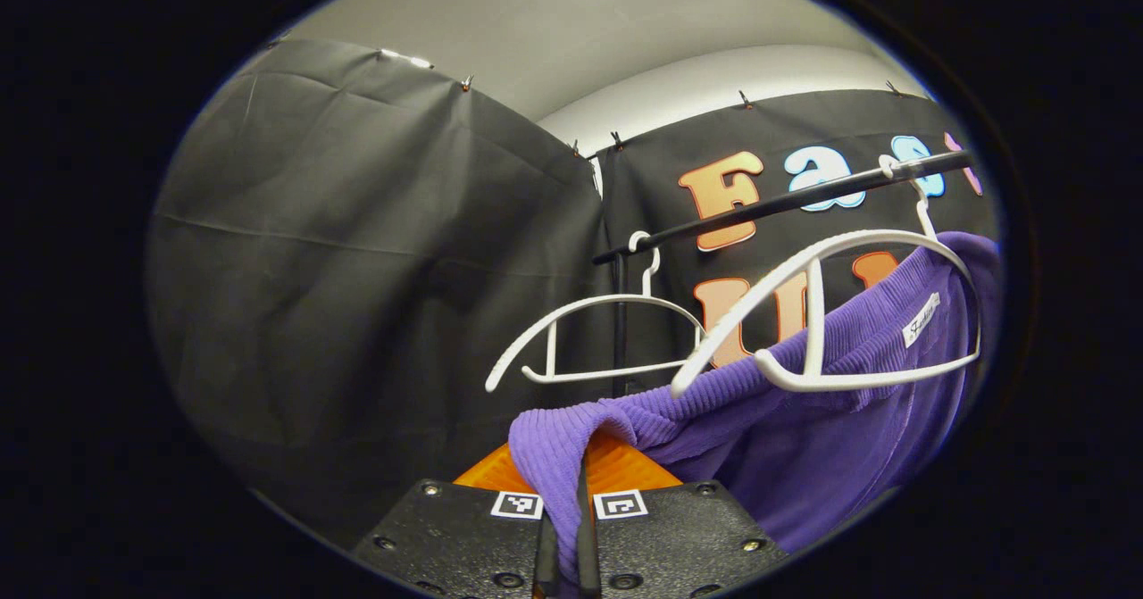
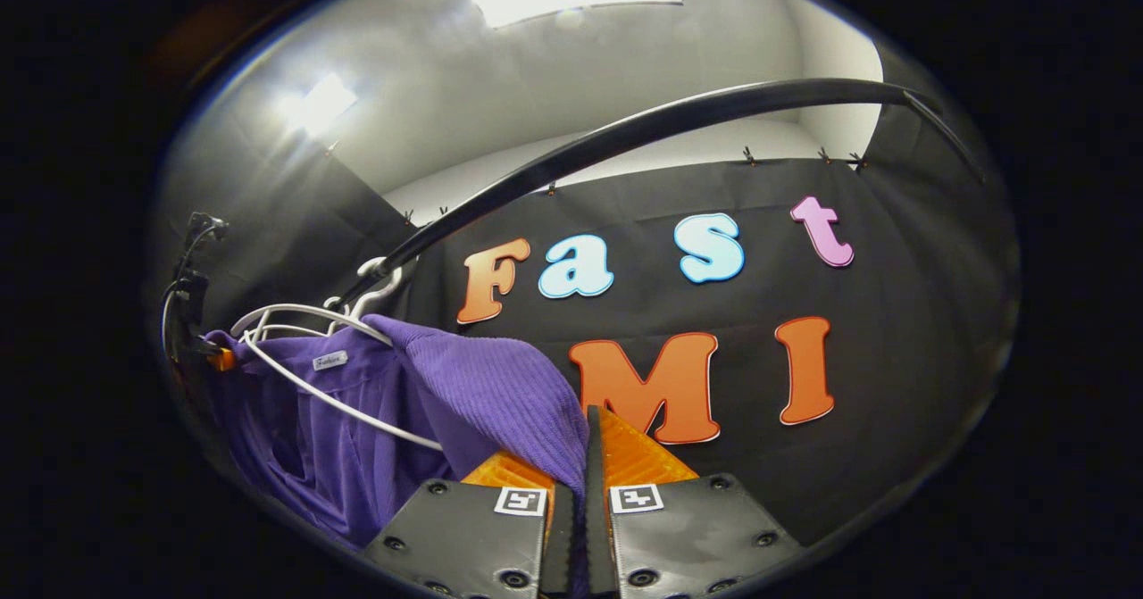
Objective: Grasp the clothes on the hanger with both hands and then place them into the laundry hamper below.
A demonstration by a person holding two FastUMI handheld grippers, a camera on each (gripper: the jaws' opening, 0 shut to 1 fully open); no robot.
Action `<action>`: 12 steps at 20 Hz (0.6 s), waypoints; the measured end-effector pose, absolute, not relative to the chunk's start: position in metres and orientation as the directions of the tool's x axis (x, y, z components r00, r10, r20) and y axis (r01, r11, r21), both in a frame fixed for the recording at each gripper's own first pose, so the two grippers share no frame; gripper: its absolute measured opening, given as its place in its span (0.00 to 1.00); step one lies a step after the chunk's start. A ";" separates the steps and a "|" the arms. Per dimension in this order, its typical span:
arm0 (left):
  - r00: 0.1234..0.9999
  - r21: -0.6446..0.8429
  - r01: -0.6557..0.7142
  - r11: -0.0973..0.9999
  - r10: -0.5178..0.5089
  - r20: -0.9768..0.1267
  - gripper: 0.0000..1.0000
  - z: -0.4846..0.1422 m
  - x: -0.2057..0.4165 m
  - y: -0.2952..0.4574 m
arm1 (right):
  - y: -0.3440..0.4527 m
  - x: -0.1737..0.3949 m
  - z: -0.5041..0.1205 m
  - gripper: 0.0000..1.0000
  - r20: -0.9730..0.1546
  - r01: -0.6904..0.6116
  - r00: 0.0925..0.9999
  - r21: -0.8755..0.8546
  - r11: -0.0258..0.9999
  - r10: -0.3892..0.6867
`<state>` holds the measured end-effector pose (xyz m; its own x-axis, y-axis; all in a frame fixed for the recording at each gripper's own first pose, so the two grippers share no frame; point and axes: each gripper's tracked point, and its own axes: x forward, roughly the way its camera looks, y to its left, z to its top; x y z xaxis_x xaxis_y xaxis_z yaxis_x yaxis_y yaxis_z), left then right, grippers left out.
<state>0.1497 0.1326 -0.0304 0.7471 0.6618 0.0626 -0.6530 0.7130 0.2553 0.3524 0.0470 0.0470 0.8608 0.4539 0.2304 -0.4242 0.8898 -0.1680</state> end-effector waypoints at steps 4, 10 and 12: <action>0.779 0.253 -0.615 0.747 0.625 0.048 0.07 -0.051 0.150 0.112 | 0.044 0.389 0.052 0.12 0.250 -0.368 0.885 -0.146 0.918 0.394; 0.827 0.242 -0.542 0.805 0.562 -0.017 0.07 -0.092 0.157 0.085 | -0.002 0.434 0.034 0.13 0.203 -0.253 0.940 -0.119 0.960 0.273; 0.839 0.246 -0.519 0.818 0.543 -0.034 0.07 -0.101 0.160 0.077 | -0.016 0.438 0.026 0.13 0.180 -0.238 0.950 -0.104 0.966 0.254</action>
<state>0.1605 0.0772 -0.1013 0.8392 0.5427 -0.0338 -0.5193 0.8183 0.2464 0.4382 -0.0158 0.0256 0.9502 0.2540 0.1805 -0.2384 0.9656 -0.1036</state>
